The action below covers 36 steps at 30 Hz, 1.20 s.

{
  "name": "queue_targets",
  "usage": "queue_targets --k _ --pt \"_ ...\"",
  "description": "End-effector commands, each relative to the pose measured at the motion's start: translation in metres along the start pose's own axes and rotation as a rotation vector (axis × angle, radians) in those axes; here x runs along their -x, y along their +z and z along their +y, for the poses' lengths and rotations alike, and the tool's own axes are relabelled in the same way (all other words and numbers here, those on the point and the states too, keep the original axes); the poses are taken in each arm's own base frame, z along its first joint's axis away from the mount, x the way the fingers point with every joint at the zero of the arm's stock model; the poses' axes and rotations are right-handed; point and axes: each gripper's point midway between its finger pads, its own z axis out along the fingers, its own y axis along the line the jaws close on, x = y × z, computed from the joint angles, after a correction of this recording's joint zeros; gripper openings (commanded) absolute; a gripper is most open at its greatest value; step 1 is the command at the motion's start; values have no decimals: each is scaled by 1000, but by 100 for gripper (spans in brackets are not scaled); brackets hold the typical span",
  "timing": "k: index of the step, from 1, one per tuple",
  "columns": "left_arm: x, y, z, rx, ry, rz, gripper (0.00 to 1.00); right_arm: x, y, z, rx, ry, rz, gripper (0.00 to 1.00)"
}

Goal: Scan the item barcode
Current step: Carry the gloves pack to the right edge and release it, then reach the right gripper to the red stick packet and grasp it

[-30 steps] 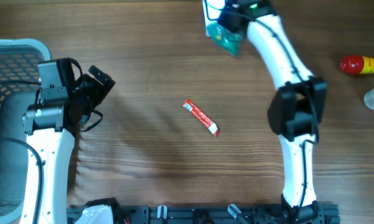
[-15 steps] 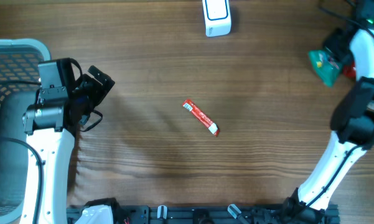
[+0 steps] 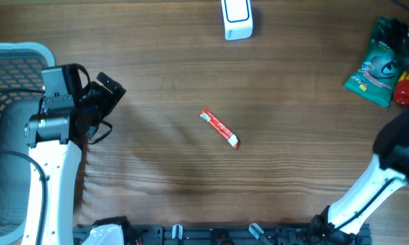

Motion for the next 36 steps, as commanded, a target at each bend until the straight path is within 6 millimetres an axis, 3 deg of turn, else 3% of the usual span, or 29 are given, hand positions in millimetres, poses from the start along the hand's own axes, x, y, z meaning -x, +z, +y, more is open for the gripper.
queue_targets --k 1,3,4,6,8,10,14,15,18,20,24,30,32,34,35,36 --pt "0 0 1 0 -8 7 100 -53 -96 122 333 -378 14 99" --pt "0 0 1 0 -8 7 100 -120 -113 160 449 -497 191 97" --pt "0 0 1 1 -8 7 100 -155 -115 172 454 -532 299 91" --pt "0 0 1 0 -8 7 100 -209 -113 184 452 -586 460 88" --pt "0 0 1 1 -8 7 100 -274 -104 188 418 -665 640 88" --pt "0 0 1 1 -8 7 100 -326 -90 187 387 -730 761 87" --pt "0 0 1 1 -8 7 100 -409 -49 190 356 -823 833 86" --pt "0 0 1 1 -8 7 100 -418 -34 190 347 -864 797 74" --pt "0 0 2 1 -8 8 100 -419 10 178 191 -816 652 70" --pt "-2 0 3 7 -9 13 100 -416 26 172 163 -797 603 67" --pt "-4 0 5 16 -6 22 100 -427 40 166 191 -793 598 66" --pt "-4 0 5 17 -6 22 100 -451 45 151 234 -778 674 53" --pt "-4 0 5 17 -6 22 100 -456 49 144 229 -777 680 40" --pt "-4 0 5 17 -7 23 100 -462 55 133 199 -733 685 11" --pt "-4 0 6 18 -7 24 100 -465 57 128 186 -711 691 5" --pt "-5 0 6 20 -7 26 100 -467 59 124 174 -689 695 5"
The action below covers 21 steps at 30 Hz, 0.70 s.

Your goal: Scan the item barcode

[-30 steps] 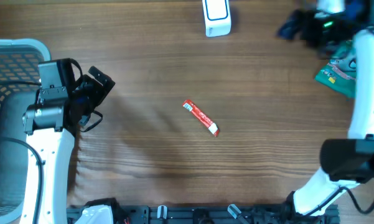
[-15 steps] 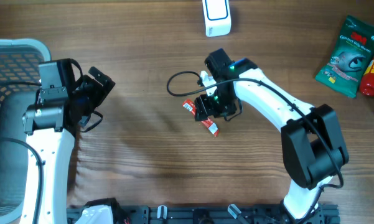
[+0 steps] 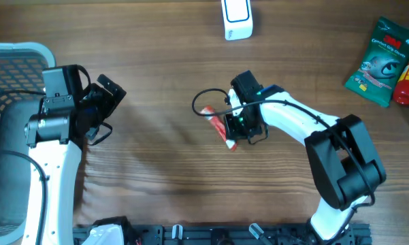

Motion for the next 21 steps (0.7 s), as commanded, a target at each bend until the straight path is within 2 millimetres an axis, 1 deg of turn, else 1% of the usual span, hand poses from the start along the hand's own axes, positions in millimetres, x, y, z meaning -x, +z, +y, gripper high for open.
queue_targets --k 1,3,5,6,7,10,11,14,15,17,19,21 --pt "-1 0 3 8 -5 9 100 -31 23 -23 -60 110 78 4" --pt "-2 0 4 12 -6 14 100 -31 22 -21 -48 128 78 4" --pt "-3 0 5 14 -6 16 100 -22 14 -6 24 121 64 5" --pt "-3 0 5 16 -7 18 100 -13 1 10 94 106 38 5" --pt "-4 0 6 20 -7 22 100 -2 -20 27 165 80 -11 5" --pt "-6 0 8 27 -8 29 100 11 -67 57 263 -23 -125 5" --pt "-6 0 8 27 -8 29 100 12 -90 68 286 -66 -186 5" --pt "-6 0 8 27 -9 29 100 9 -132 84 325 -126 -290 5" --pt "-6 0 8 27 -8 29 100 7 -143 89 338 -141 -315 5" --pt "-6 0 8 26 -8 30 100 -1 -168 103 395 -186 -360 5" --pt "-9 0 4 8 -9 48 100 -9 -185 113 435 -225 -391 5" --pt "-14 0 -1 -25 -10 79 100 -16 -197 121 474 -276 -409 5"
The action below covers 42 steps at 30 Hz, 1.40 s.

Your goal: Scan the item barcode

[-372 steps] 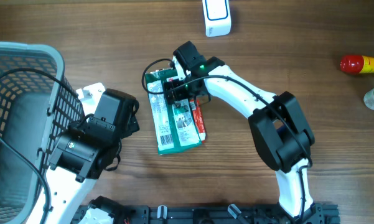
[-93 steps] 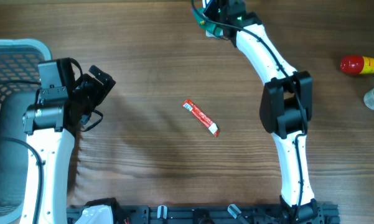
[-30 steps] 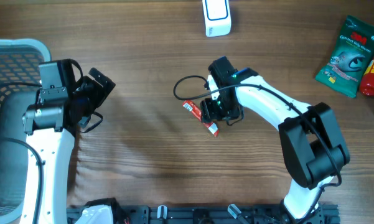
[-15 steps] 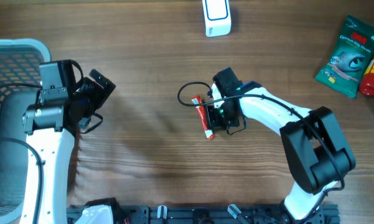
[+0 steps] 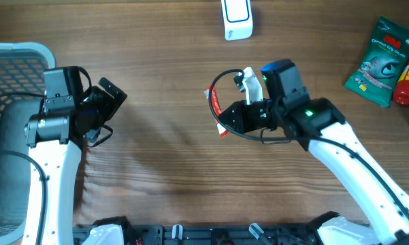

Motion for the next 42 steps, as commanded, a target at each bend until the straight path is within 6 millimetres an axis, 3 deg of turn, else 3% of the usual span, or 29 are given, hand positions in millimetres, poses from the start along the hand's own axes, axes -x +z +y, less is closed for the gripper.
queue_targets --k 1,4,10,14,16,20,24,28,31,37,39,41,42 --pt "-9 0 -8 -55 -4 58 100 1 -17 28 99 -87 -20 5" --pt "-9 0 -9 -58 -4 61 100 -2 -22 38 145 -149 -21 5" --pt "-9 0 -9 -58 -4 60 100 0 -23 40 151 -241 -37 5" --pt "-9 0 -9 -58 -4 60 100 9 -24 46 164 -414 -83 5" --pt "-9 0 -9 -58 -5 60 100 8 -32 75 332 -472 -97 4" --pt "-9 0 -9 -58 -5 60 100 -17 -69 134 751 -581 -43 5" --pt "-9 0 -9 -58 -4 60 100 -21 -79 141 825 -617 -39 5" --pt "-9 0 -9 -58 -4 60 100 4 -60 115 610 -603 -123 4" --pt "-9 0 -9 -58 -4 60 100 39 -38 69 263 -563 -226 4" --pt "-9 0 -9 -58 -5 60 100 90 -35 -10 -229 -489 -369 4" --pt "-9 0 -9 -58 -4 60 100 89 -29 -21 -258 -470 -349 5" --pt "-9 0 -9 -58 -4 60 100 75 -14 -37 -268 -397 -267 5" --pt "-9 0 -9 -58 -4 60 100 64 -3 -48 -276 -352 -206 25"
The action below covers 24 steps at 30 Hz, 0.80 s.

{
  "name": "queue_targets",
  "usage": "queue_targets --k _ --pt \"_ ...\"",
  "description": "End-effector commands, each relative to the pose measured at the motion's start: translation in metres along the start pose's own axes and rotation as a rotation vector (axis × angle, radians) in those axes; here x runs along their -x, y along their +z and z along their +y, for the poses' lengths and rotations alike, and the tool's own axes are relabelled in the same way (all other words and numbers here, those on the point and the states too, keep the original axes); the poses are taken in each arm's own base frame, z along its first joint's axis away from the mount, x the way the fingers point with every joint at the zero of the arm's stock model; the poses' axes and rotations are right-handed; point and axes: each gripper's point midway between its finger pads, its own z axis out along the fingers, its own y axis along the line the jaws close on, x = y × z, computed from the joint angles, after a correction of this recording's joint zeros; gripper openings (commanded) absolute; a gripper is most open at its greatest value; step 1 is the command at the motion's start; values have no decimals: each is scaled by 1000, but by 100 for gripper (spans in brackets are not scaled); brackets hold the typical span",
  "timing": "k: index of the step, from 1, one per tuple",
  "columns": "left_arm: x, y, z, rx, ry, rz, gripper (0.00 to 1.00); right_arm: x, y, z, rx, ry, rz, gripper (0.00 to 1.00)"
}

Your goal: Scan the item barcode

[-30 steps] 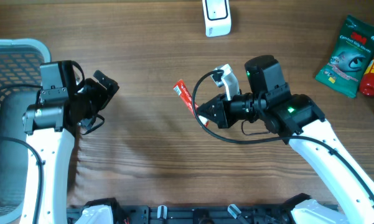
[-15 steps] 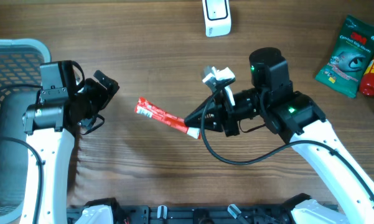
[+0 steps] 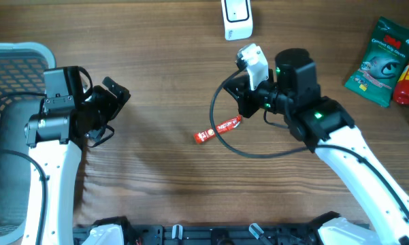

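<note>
The item, a slim red packet point(image 3: 218, 129) with white print, shows at full length slantwise on the wood, its right end just under my right gripper point(image 3: 239, 102). The gripper hovers between the packet and the white scanner point(image 3: 237, 18) at the back edge. From overhead its dark jaws blend together, so I cannot tell whether they touch the packet's end or stand apart from it. My left gripper point(image 3: 111, 102) is open and holds nothing. It sits at the left beside the basket, far from the packet.
A pale blue basket point(image 3: 27, 49) occupies the far left edge. A green pouch point(image 3: 379, 62) and a red-capped bottle point(image 3: 408, 83) lie at the back right. A black cable point(image 3: 224, 139) loops from the right arm over the packet.
The right gripper has gone back and to the right, toward the scanner. The packet, then across the jaws, now shows whole on the wood, turned to a flatter slant. The left arm is unchanged.
The packet first lay alone mid-table with the right arm off to the far right. Then the right gripper was down on it. After that the gripper held it a little nearer the scanner. Now the packet shows whole below the gripper.
</note>
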Motion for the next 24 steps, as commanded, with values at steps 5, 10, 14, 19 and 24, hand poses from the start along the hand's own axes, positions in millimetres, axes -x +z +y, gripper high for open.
queue_targets --k 5,10,14,19,24 --pt "1 0 1 0 -5 2 100 -109 67 -55 -215 624 353 100" --pt "1 0 1 0 -5 2 100 -107 94 -56 -204 993 298 86" --pt "1 0 1 0 -5 2 100 -111 96 -45 -241 1265 305 44" --pt "1 0 1 0 -5 2 100 -147 92 -31 -397 1432 389 63" --pt "1 0 1 0 -5 2 100 -197 93 -42 -681 1529 416 55"
